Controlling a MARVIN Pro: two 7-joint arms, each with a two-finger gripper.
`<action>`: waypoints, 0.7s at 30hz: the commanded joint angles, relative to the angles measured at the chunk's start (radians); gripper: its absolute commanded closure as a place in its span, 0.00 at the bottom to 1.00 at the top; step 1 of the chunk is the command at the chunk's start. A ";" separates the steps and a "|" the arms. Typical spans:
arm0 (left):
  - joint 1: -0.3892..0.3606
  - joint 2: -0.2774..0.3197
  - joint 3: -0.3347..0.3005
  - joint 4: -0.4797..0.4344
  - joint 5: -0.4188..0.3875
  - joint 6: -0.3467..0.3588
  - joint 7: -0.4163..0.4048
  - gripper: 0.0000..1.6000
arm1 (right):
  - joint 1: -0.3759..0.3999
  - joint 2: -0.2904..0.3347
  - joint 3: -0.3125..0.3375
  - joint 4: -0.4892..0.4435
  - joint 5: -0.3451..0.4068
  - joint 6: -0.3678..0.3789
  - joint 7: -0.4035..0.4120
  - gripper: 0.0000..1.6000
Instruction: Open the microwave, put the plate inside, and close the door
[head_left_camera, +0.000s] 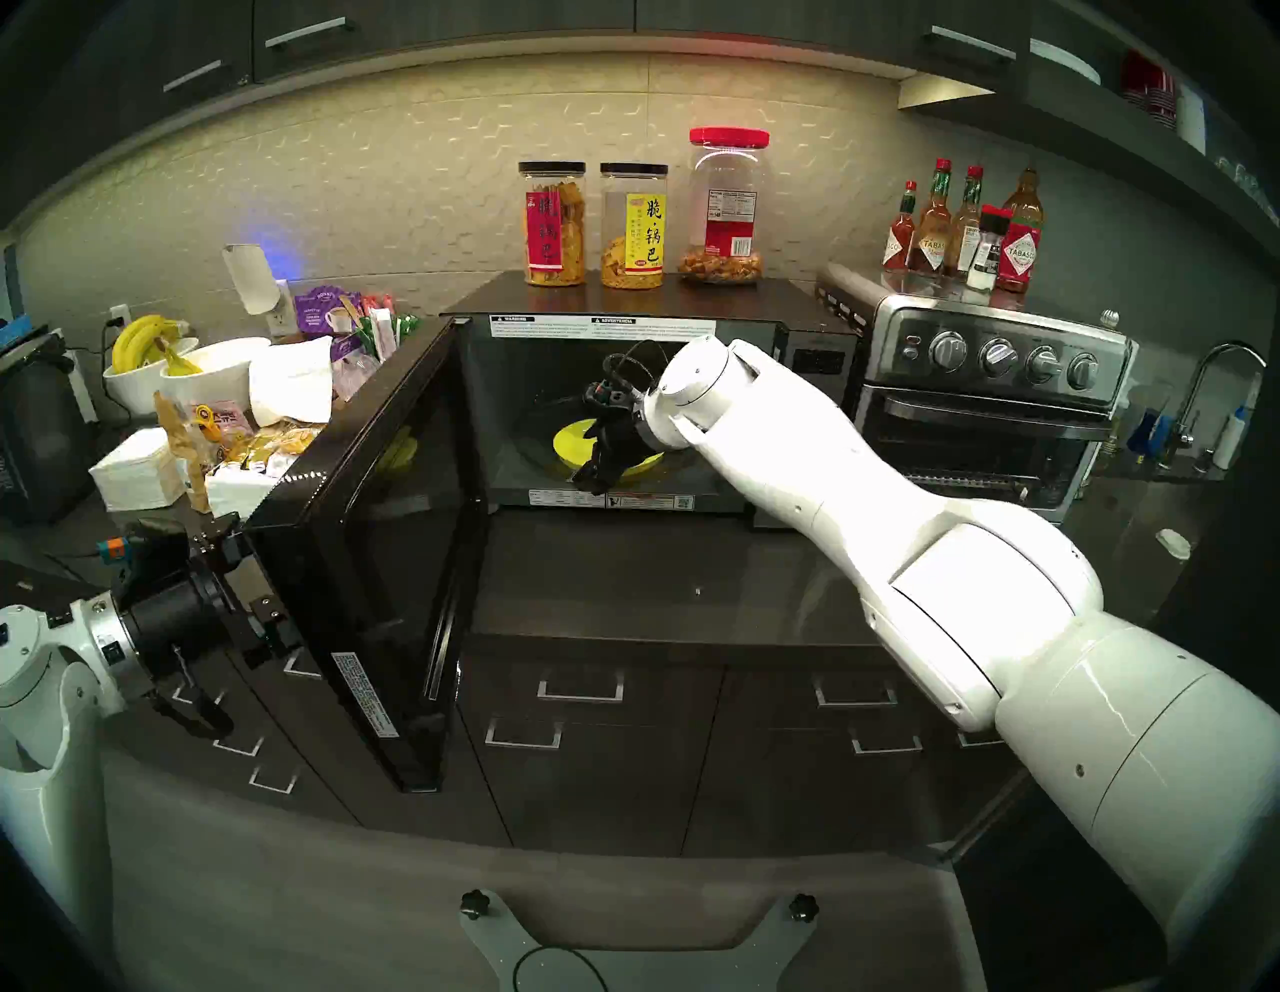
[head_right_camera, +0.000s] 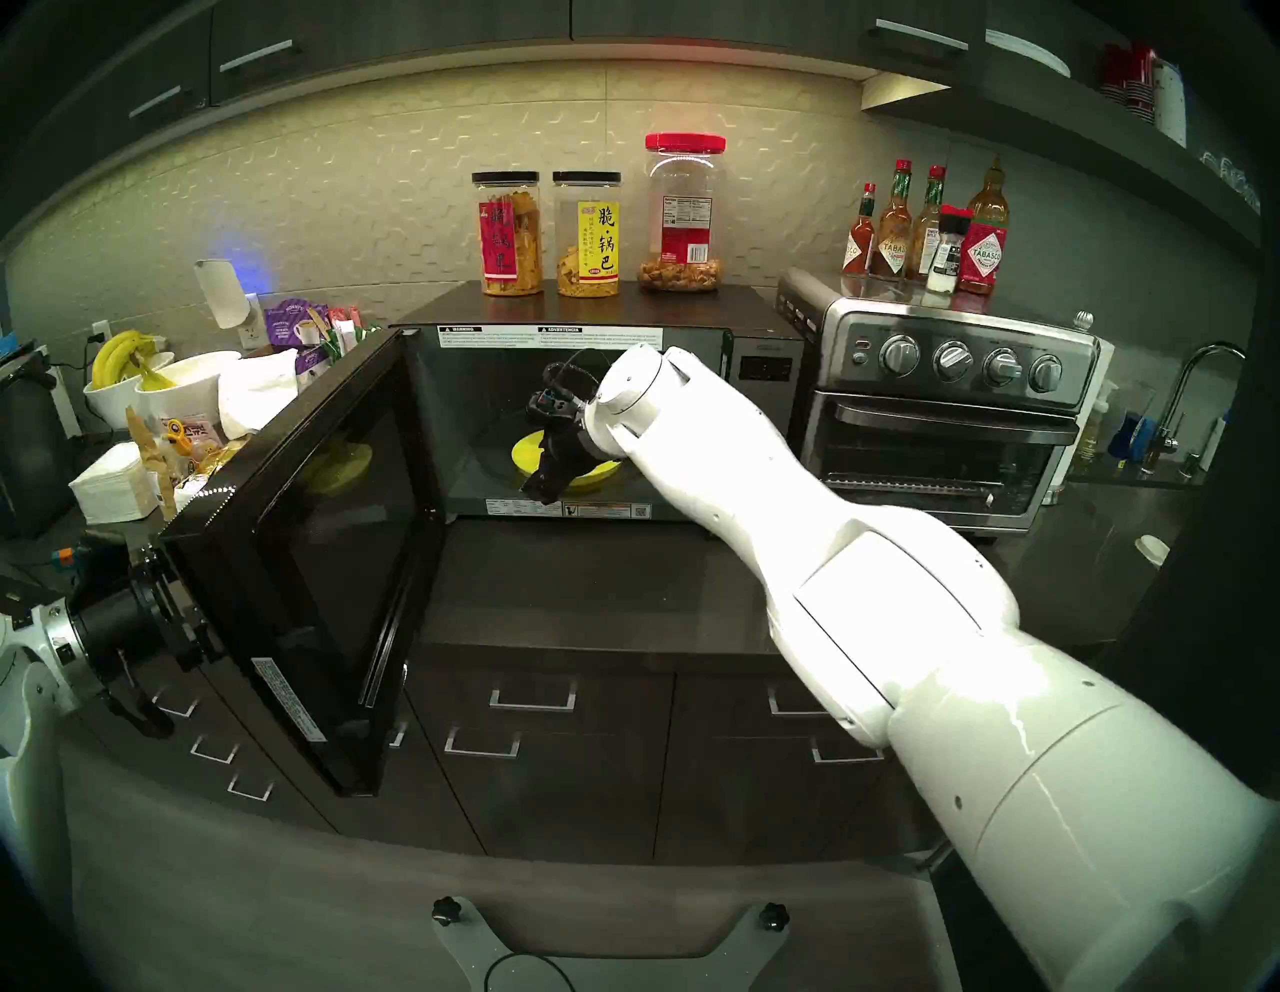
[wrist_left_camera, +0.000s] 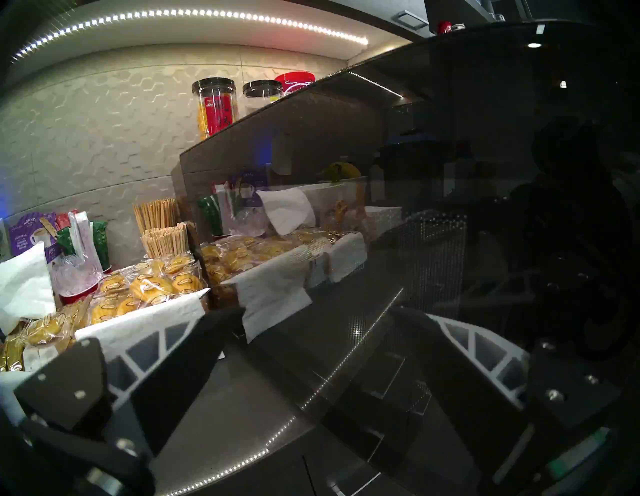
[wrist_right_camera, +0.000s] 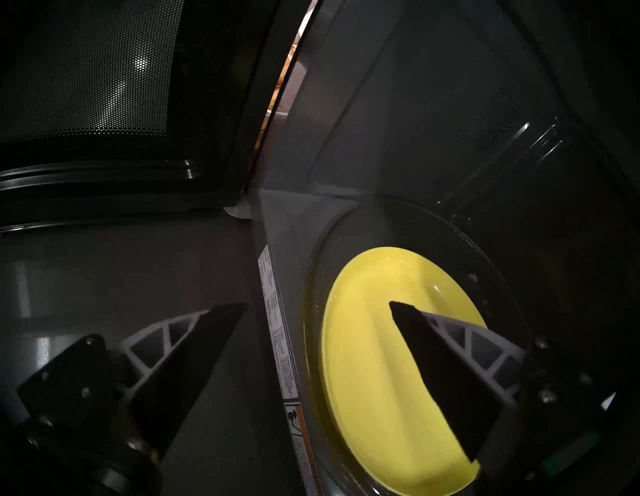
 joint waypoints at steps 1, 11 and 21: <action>0.000 0.001 -0.004 -0.009 -0.002 0.001 -0.002 0.00 | -0.008 0.089 0.034 -0.122 0.026 0.011 0.058 0.00; -0.001 0.001 -0.004 -0.009 -0.001 0.001 -0.003 0.00 | -0.045 0.180 0.079 -0.259 0.053 0.049 0.141 0.00; -0.002 0.000 -0.004 -0.009 0.000 0.001 -0.004 0.00 | -0.102 0.278 0.121 -0.397 0.082 0.082 0.224 0.00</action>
